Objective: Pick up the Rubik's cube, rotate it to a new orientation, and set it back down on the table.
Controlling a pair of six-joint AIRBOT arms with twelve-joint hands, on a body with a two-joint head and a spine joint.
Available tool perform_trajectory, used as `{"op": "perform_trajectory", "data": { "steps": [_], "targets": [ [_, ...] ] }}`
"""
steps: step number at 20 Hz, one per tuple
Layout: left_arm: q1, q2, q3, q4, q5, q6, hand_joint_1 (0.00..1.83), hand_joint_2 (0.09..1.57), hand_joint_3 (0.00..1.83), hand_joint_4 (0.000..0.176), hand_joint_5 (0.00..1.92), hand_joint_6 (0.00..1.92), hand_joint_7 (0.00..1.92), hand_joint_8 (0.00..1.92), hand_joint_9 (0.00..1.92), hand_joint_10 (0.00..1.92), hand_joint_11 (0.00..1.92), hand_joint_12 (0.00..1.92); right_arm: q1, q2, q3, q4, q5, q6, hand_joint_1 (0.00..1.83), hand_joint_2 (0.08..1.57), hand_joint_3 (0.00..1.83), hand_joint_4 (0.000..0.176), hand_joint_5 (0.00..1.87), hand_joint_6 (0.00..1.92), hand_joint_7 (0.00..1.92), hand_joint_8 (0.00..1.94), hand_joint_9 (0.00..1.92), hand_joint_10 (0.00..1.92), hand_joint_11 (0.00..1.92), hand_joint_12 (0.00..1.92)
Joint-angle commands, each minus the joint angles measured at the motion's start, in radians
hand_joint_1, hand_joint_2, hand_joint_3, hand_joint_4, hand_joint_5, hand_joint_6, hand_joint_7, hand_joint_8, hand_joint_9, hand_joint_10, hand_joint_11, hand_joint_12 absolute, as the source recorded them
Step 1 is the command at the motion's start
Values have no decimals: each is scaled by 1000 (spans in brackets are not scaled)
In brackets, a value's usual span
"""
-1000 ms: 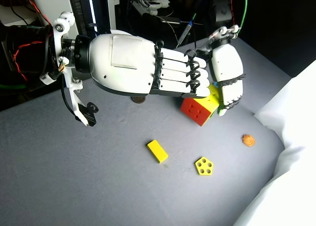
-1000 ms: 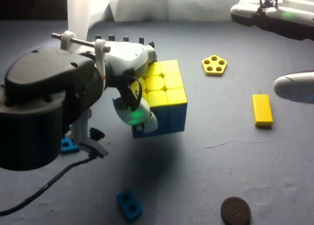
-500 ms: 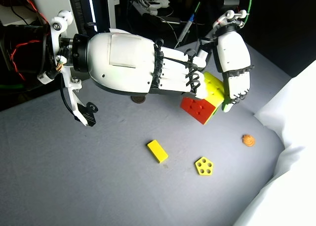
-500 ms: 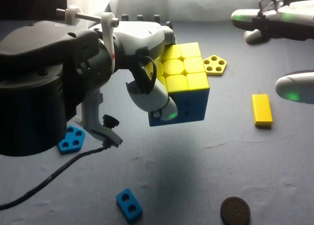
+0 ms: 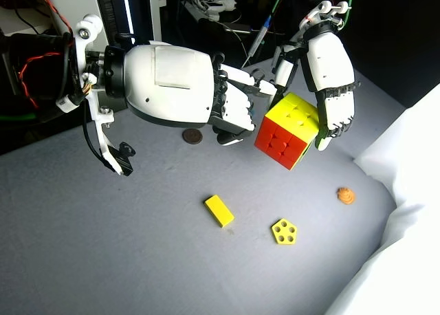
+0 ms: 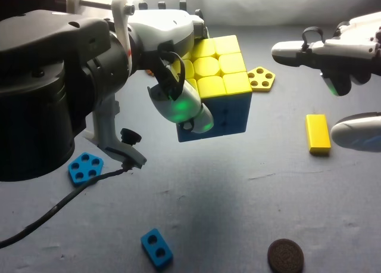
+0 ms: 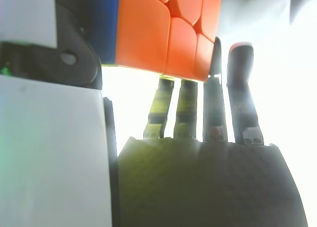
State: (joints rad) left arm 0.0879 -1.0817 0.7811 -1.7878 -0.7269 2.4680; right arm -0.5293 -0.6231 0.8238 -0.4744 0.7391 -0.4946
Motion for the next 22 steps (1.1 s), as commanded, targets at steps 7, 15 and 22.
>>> {"op": "perform_trajectory", "data": {
  "steps": [7, 15, 22],
  "targets": [
    [-22, 9, 6, 82, -5, -5, 1053, 1390, 0, 0, 538, 1596, 497, 1849, 246, 1921, 227, 1921, 14, -18, -8, 21, 51, 1, 0, 1293, 1, 0, 116, 23, 486, 1508, 444, 1921, 278, 1921],
    [-26, 9, 0, 85, -5, -5, 1059, 1387, 3, 0, 531, 1577, 497, 1871, 243, 1921, 238, 1921, 64, -121, -5, 108, -34, -163, 0, 1306, 8, 0, 105, 3, 436, 1469, 426, 1921, 245, 1921],
    [-28, 9, -3, 85, -5, -3, 1051, 1386, 0, 0, 526, 1607, 511, 1829, 251, 1921, 233, 1921, 74, -150, -1, 138, -110, -167, 0, 1290, 0, 0, 105, 12, 458, 1524, 488, 1921, 329, 1921]
  ]
}}
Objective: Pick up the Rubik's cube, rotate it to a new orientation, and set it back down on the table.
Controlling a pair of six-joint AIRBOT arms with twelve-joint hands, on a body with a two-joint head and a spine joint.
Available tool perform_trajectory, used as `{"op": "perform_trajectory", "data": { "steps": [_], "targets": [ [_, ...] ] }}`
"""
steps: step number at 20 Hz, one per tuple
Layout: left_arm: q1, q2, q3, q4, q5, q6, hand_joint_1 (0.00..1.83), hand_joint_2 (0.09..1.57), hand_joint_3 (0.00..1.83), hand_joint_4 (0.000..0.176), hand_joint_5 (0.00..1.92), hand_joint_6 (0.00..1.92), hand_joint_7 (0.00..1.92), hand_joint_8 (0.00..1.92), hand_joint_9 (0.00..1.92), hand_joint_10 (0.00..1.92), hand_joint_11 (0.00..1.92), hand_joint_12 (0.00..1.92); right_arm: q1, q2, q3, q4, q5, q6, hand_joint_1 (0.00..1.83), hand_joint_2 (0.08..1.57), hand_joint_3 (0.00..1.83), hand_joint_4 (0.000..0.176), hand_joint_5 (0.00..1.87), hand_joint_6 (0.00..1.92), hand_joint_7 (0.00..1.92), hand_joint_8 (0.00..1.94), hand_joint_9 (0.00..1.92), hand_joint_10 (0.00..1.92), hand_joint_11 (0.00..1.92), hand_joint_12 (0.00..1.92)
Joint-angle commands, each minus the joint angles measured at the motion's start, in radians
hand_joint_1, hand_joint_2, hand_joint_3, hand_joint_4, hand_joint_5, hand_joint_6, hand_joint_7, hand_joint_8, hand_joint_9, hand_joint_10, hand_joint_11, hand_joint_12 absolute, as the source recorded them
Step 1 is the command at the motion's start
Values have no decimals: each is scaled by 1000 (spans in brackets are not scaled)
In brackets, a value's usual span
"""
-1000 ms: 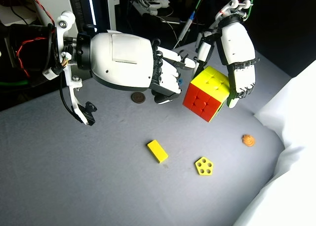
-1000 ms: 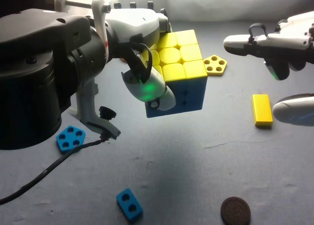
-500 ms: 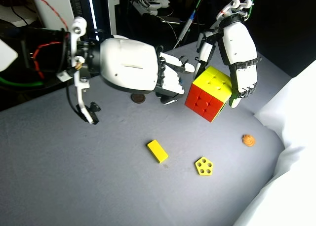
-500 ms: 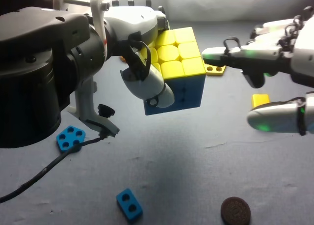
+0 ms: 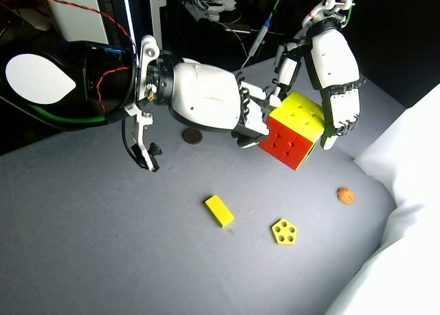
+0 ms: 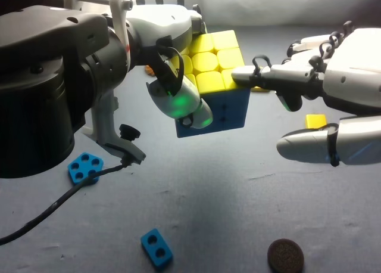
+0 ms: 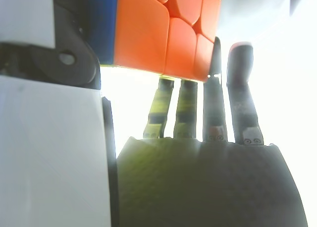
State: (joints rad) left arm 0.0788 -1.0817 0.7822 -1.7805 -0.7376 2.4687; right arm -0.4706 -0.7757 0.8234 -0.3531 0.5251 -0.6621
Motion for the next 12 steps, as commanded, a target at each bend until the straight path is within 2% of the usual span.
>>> {"op": "perform_trajectory", "data": {
  "steps": [1, 3, 4, 7, 9, 10, 12],
  "targets": [
    [-19, 9, -5, 78, 6, -2, 1039, 1394, 1, 2, 499, 1654, 514, 1821, 256, 1921, 243, 1921, 17, 1, 0, 24, 90, 0, 0, 1286, 0, 0, 109, 13, 454, 1506, 456, 1921, 288, 1921],
    [-18, 9, -7, 77, 6, -2, 1026, 1409, 4, 0, 468, 1682, 497, 1858, 232, 1921, 217, 1921, 21, -2, 1, 30, 82, 0, 0, 1305, 4, 0, 106, 10, 428, 1491, 420, 1921, 264, 1921],
    [-18, 9, -7, 77, 6, -2, 1027, 1411, 4, 0, 468, 1674, 493, 1870, 234, 1921, 229, 1921, 23, -3, 1, 31, 82, -1, 0, 1297, 0, 0, 117, 13, 459, 1481, 461, 1921, 329, 1921],
    [-18, 9, -7, 78, 6, -1, 1040, 1401, 0, 0, 495, 1639, 501, 1857, 238, 1921, 218, 1921, 35, -7, 2, 42, 60, -3, 0, 1299, 2, 0, 102, 4, 435, 1462, 415, 1921, 245, 1921],
    [-18, 9, -7, 78, 6, -1, 1061, 1380, 0, 0, 542, 1576, 519, 1829, 256, 1921, 230, 1921, 40, -11, 3, 46, 48, -3, 0, 1297, 0, 0, 84, 0, 413, 1520, 426, 1921, 282, 1921],
    [-19, 9, -7, 78, 6, -1, 1044, 1337, 0, 0, 585, 1571, 297, 1831, 231, 1917, 224, 1921, 40, -12, 3, 46, 45, -3, 0, 1298, 0, 0, 93, 5, 419, 1518, 426, 1921, 306, 1921],
    [-19, 9, -7, 78, 6, -1, 1041, 1326, 0, 0, 591, 1579, 226, 1882, 227, 1921, 224, 1921, 39, -15, 3, 46, 26, -5, 0, 1301, 1, 0, 101, 8, 421, 1502, 424, 1921, 272, 1921]
  ]
}}
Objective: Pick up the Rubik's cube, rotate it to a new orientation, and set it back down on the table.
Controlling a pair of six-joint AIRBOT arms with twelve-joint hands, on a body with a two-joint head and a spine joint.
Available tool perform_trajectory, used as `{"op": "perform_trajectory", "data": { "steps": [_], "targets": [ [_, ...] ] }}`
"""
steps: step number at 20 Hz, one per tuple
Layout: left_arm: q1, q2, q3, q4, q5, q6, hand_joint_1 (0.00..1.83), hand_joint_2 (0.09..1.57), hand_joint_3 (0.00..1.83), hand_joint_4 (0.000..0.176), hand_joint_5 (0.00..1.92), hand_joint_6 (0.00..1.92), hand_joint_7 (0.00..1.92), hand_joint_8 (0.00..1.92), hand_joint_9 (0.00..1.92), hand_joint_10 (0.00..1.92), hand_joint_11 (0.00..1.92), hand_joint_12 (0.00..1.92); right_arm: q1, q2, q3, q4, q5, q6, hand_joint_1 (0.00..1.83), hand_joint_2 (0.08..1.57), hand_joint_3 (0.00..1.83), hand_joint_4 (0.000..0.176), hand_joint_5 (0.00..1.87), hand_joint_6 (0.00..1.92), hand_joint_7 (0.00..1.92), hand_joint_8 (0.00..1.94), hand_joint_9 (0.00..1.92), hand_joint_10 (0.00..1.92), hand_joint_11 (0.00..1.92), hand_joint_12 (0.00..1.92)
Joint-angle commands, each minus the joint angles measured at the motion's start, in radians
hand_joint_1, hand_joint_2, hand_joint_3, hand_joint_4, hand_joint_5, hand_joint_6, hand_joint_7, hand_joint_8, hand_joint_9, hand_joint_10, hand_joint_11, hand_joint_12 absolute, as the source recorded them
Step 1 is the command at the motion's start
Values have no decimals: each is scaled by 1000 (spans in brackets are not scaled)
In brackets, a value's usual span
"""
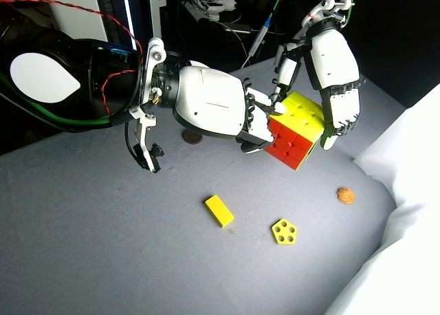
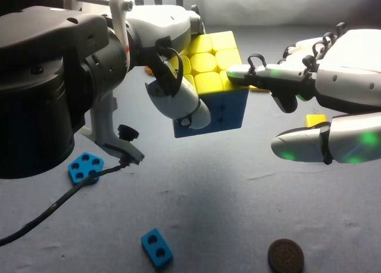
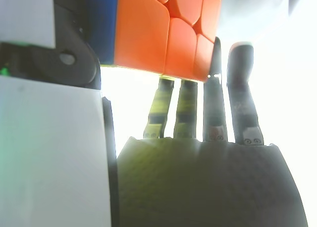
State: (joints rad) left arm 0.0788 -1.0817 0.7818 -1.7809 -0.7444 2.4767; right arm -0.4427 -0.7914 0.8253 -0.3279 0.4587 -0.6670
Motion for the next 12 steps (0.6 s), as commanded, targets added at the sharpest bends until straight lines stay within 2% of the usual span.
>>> {"op": "perform_trajectory", "data": {
  "steps": [1, 5, 6, 10, 11, 12],
  "targets": [
    [-19, 9, -7, 78, 13, -9, 1043, 1324, 0, 0, 593, 1578, 207, 1907, 222, 1921, 219, 1921, 10, 0, 1, 20, 88, 0, 0, 1301, 1, 0, 103, 8, 423, 1515, 423, 1921, 258, 1921],
    [-19, 9, -6, 78, 13, -9, 1056, 1296, 0, 0, 640, 1516, 227, 1888, 229, 1921, 217, 1921, -1, -3, 1, 18, 77, -2, 0, 1301, 1, 0, 140, 20, 464, 1535, 482, 1921, 335, 1921],
    [-19, 9, -6, 78, 13, -7, 1042, 1312, 0, 0, 608, 1559, 208, 1889, 207, 1921, 197, 1921, -2, -5, 1, 18, 65, -2, 0, 1302, 1, 0, 143, 20, 476, 1516, 494, 1921, 352, 1921],
    [-19, 9, -7, 78, 13, -6, 1041, 1316, 2, 0, 601, 1569, 240, 1873, 235, 1921, 223, 1921, -9, -10, 1, 18, 59, -15, 0, 1307, 3, 0, 138, 15, 452, 1499, 451, 1921, 308, 1921],
    [-19, 9, -7, 78, 13, -6, 1039, 1373, 13, 0, 535, 1623, 442, 1851, 239, 1921, 227, 1921, -9, -10, 1, 18, 59, -17, 0, 1311, 4, 0, 112, 4, 432, 1493, 431, 1921, 277, 1921],
    [-19, 9, -7, 78, 13, -6, 1039, 1385, 14, 0, 519, 1639, 485, 1840, 242, 1921, 228, 1921, -10, -10, 1, 18, 58, -17, 0, 1317, 5, 0, 121, 7, 428, 1491, 432, 1921, 297, 1921]
  ]
}}
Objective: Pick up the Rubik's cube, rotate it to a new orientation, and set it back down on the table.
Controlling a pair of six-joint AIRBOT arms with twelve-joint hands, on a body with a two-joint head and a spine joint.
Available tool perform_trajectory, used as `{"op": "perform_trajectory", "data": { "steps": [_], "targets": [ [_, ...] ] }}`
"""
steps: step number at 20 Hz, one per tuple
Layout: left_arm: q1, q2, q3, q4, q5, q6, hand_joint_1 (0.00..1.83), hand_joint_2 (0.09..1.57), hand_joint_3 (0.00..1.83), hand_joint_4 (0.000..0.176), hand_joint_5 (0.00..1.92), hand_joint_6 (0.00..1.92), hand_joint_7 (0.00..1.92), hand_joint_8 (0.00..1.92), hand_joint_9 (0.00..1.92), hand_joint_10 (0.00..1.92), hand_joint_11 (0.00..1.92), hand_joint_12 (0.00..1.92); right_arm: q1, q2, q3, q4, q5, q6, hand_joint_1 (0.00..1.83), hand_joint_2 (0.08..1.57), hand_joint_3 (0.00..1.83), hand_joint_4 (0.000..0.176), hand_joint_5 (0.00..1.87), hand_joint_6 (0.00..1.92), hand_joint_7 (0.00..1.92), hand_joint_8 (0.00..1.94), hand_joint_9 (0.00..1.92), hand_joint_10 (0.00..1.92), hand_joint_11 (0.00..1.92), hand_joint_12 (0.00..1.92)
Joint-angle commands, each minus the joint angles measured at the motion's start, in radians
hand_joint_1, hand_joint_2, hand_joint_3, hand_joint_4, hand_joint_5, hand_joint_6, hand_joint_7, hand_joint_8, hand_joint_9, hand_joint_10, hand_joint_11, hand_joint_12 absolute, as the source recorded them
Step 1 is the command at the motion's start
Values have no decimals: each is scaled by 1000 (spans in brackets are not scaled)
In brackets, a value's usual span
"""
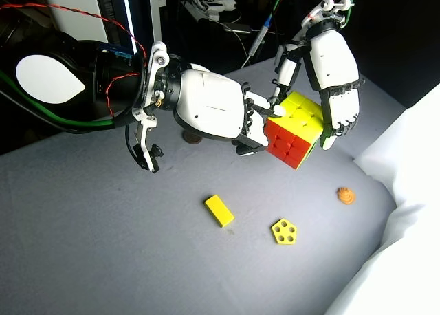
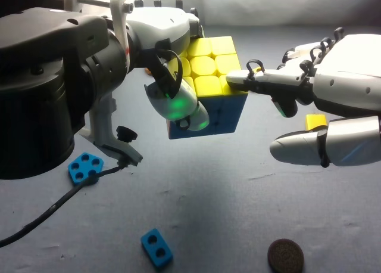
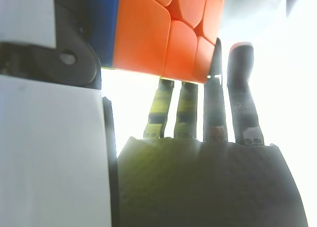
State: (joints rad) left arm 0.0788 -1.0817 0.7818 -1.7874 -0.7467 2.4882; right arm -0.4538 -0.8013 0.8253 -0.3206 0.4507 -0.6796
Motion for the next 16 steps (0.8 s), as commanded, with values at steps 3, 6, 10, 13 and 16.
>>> {"op": "perform_trajectory", "data": {
  "steps": [3, 6, 10, 13, 16],
  "targets": [
    [-21, 9, -5, 84, 15, -17, 1053, 1373, 1, 0, 565, 1568, 445, 1863, 241, 1921, 233, 1921, -3, -2, 1, 11, 65, -5, 0, 1310, 1, 0, 129, 10, 428, 1495, 453, 1921, 329, 1921],
    [-22, 9, -5, 84, 15, -17, 1024, 1359, 0, 0, 549, 1631, 264, 1907, 211, 1921, 200, 1921, -9, -3, 1, 9, 58, -5, 0, 1313, 2, 0, 125, 7, 423, 1485, 439, 1921, 319, 1921],
    [-23, 9, -5, 84, 13, -17, 1037, 1331, 0, 0, 580, 1596, 202, 1920, 221, 1921, 193, 1921, -13, -4, 1, 7, 48, -6, 0, 1315, 1, 0, 115, 1, 379, 1503, 375, 1921, 260, 1921],
    [-25, 9, -5, 84, 11, -17, 1052, 1302, 0, 0, 633, 1526, 211, 1910, 227, 1921, 211, 1921, -13, -5, 1, 7, 48, -8, 0, 1316, 1, 0, 144, 17, 424, 1523, 438, 1921, 304, 1921],
    [-26, 9, -5, 84, 11, -17, 1051, 1306, 6, 0, 612, 1549, 225, 1875, 242, 1921, 241, 1921, -12, -7, 3, 7, 48, -12, 0, 1310, 0, 0, 143, 13, 439, 1471, 457, 1921, 342, 1921]
  ]
}}
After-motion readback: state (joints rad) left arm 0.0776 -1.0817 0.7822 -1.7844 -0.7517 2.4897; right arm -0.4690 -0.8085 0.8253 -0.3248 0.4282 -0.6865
